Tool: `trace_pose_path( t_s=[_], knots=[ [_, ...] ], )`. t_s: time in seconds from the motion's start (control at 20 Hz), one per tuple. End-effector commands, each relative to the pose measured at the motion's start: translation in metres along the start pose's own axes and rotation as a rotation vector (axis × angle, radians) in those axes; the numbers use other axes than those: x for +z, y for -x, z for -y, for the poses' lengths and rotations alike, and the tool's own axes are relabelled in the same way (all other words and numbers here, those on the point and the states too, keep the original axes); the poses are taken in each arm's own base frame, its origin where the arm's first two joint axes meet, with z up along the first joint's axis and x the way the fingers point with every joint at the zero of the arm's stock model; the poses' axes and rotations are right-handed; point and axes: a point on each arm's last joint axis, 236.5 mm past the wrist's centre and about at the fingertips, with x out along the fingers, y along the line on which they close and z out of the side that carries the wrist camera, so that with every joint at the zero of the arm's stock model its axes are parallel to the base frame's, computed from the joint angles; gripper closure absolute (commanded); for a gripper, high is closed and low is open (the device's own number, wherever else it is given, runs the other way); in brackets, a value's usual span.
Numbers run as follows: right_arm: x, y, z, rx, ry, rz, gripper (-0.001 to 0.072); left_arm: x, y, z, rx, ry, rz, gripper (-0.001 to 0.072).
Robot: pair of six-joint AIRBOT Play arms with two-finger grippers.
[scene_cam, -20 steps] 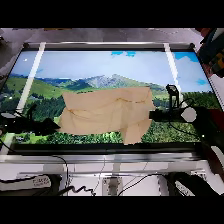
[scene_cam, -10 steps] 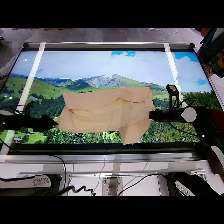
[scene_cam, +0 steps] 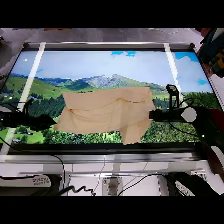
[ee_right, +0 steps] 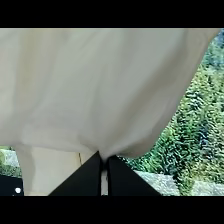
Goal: Fold the clothes and pants, and hang the long-sleeved shirts on hangers.
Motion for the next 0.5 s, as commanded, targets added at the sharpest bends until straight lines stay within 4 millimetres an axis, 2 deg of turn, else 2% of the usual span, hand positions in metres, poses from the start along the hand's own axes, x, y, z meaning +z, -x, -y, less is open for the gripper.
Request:
trace_pose_path(
  t_s=[0.0,0.25,0.3,0.45],
  knots=[
    [0.003,0.000,0.000,0.001,-0.001,0.011,0.0698,-0.004,-0.005,-0.007,0.008,0.004,-0.028,0.0134],
    [0.005,0.000,0.000,0.002,-0.001,0.023,0.0698,-0.010,-0.022,-0.009,-0.015,0.014,-0.079,0.0136],
    [0.005,0.000,0.000,0.002,-0.001,0.023,0.0698,-0.012,-0.027,-0.009,-0.015,0.006,-0.095,0.0167],
    [0.005,0.000,0.000,0.002,-0.001,0.023,0.0698,-0.016,-0.040,-0.002,-0.022,-0.013,-0.134,0.0475]
  ],
)
